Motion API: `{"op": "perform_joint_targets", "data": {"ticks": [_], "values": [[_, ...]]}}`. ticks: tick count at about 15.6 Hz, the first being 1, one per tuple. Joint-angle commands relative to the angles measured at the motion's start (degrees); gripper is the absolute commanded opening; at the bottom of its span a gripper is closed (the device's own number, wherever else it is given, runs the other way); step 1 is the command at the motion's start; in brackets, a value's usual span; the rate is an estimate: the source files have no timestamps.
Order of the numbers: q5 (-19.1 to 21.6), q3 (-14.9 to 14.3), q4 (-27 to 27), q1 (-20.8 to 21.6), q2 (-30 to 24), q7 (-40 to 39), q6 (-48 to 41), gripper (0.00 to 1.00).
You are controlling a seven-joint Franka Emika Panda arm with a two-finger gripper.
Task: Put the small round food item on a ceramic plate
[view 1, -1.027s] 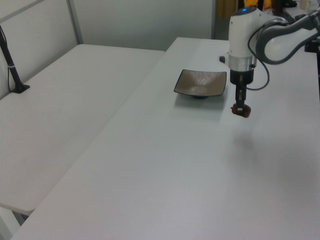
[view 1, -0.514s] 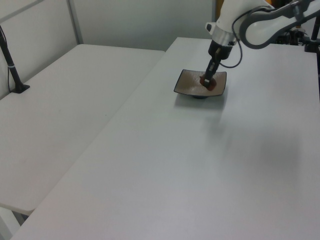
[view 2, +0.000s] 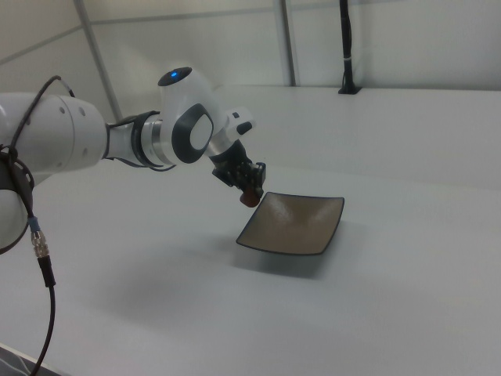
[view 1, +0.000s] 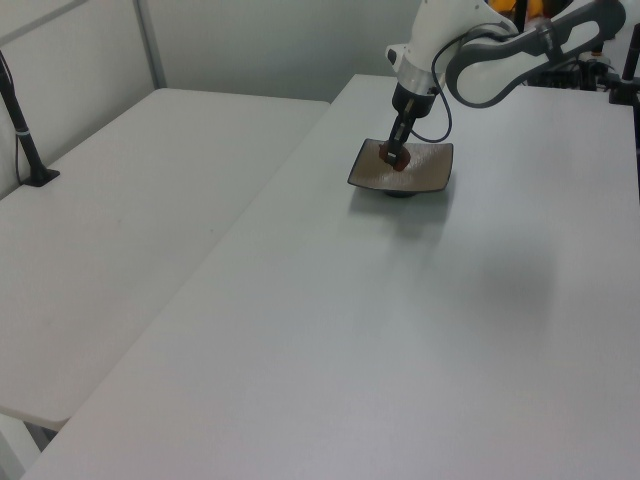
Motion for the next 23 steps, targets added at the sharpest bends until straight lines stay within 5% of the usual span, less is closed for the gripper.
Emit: {"op": "perform_joint_targets", "data": {"ticks": [1,2,3,11,18,23], "values": [[-5.6,0.0,3.1,-1.0,3.2,1.4,0.4,0.49],[-5.6,0.0,3.8,-1.0,3.4,1.4,0.5,0.81],[-5.7,0.0,3.9,-1.0,3.5,1.4,0.5,1.00],[-4.6,0.4,5.8,-1.1,2.8,11.0,-2.2,1.00],[3.4,2.1,6.9,-0.2,-2.8,10.4,-26.0,1.00],[5.5,2.0,0.8,1.0,-11.6,3.8,-39.0,1.00]]}}
